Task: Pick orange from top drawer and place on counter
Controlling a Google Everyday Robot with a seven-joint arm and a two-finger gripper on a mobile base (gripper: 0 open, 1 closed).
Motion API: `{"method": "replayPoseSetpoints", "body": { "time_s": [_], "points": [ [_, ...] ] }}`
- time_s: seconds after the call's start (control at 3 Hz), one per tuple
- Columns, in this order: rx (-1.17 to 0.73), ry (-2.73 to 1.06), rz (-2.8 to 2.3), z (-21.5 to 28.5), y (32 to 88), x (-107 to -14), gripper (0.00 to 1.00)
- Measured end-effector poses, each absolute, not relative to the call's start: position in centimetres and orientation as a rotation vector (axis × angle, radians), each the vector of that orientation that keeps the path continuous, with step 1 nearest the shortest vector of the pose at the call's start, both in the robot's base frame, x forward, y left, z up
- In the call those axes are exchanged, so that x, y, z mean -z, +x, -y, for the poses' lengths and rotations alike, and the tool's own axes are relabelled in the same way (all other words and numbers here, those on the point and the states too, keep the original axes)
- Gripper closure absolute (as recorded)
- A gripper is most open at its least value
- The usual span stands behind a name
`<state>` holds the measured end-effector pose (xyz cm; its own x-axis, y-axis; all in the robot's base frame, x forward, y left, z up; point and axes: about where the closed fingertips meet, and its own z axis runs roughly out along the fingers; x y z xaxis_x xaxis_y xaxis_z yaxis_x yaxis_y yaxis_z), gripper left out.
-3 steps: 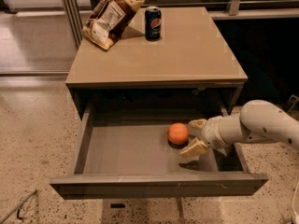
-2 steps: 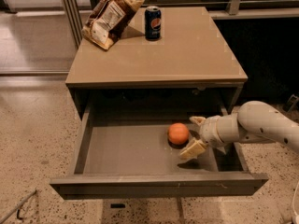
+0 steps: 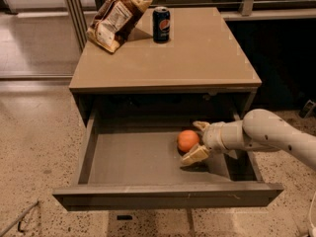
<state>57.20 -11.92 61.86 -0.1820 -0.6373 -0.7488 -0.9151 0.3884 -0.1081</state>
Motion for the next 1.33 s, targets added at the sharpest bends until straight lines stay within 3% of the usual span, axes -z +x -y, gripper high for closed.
{"method": "replayPoseSetpoints", "body": {
  "time_s": [1.33],
  "points": [
    [-0.522, -1.372, -1.886, 11.4, 56.6, -63.9, 1.0]
  ]
}}
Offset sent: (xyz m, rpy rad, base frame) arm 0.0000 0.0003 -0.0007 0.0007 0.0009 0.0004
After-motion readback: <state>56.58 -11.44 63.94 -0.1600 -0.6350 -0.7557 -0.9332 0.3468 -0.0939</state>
